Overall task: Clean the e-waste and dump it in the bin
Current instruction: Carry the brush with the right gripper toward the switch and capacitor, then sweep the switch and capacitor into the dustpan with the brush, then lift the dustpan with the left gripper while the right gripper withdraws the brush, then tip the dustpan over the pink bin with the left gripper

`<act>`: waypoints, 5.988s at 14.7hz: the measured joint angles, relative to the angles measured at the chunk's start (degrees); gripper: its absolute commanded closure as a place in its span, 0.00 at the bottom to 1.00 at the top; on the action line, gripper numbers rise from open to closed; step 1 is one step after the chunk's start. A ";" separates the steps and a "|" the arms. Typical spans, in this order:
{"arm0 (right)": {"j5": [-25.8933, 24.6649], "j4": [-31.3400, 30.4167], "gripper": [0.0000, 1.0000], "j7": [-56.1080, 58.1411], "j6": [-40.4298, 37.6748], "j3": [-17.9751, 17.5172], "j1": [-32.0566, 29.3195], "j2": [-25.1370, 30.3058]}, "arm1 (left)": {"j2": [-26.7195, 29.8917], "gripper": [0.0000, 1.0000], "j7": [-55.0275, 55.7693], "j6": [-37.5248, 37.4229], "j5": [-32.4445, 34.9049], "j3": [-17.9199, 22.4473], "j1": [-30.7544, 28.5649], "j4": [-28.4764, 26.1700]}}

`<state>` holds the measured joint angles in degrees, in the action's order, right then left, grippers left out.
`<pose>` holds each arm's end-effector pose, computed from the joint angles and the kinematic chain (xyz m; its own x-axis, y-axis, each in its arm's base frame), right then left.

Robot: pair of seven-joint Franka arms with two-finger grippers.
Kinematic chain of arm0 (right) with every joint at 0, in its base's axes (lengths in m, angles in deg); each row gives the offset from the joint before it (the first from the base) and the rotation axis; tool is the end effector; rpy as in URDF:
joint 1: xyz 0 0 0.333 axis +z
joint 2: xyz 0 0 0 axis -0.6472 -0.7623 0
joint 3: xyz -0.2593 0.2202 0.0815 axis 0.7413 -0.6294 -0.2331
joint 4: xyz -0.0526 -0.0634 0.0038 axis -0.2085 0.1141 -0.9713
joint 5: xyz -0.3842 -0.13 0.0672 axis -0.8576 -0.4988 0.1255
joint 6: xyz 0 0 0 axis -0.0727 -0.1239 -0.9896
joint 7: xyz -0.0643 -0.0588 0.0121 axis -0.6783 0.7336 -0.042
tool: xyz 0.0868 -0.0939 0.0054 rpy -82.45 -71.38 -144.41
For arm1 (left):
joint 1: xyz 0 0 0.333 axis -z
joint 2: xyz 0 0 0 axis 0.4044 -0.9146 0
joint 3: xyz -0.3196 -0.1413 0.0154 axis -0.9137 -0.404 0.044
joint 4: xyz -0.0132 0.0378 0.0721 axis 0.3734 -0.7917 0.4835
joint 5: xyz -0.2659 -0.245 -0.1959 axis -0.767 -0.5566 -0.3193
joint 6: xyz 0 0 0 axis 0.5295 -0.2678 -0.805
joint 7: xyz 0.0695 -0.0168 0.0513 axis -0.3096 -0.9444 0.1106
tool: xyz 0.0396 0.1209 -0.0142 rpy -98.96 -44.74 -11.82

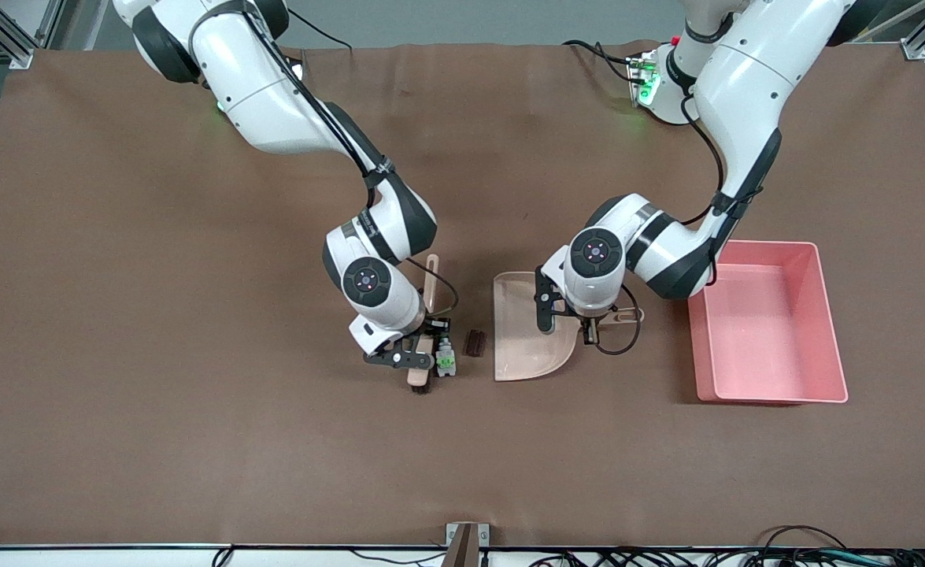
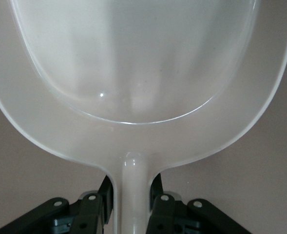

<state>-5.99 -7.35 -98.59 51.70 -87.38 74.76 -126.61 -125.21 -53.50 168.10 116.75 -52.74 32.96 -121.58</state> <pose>0.6443 0.4521 0.1951 0.9928 -0.1104 -0.0472 -0.1158 -0.9841 -0.1350 0.6117 -0.3318 0.2218 -0.0149 -0.9867 -0.1619 -0.9999 0.0157 -0.0039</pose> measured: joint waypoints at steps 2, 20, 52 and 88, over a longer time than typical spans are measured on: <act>0.00 0.54 0.99 -0.47 -0.04 0.00 0.55 -0.36 | -0.35 0.86 0.00 -0.04 0.00 0.00 0.36 0.56; 0.01 2.29 1.00 1.34 -0.29 -4.39 1.50 -1.29 | -1.36 0.86 0.11 -0.36 0.01 0.05 1.44 2.13; 9.19 11.14 1.00 -0.98 -5.12 -4.63 4.72 -4.96 | -1.63 0.86 0.45 -1.35 0.06 0.39 1.89 2.72; -6.26 -31.91 0.99 38.68 -18.08 -2.61 -40.94 24.28 | 3.92 1.00 -3.55 -3.74 -3.48 -30.70 -33.29 4.11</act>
<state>-12.25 -39.27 -59.91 33.62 -89.99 33.83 -102.32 -121.28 -57.05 164.36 113.27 -83.44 -0.33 -117.47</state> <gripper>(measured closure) 0.573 0.665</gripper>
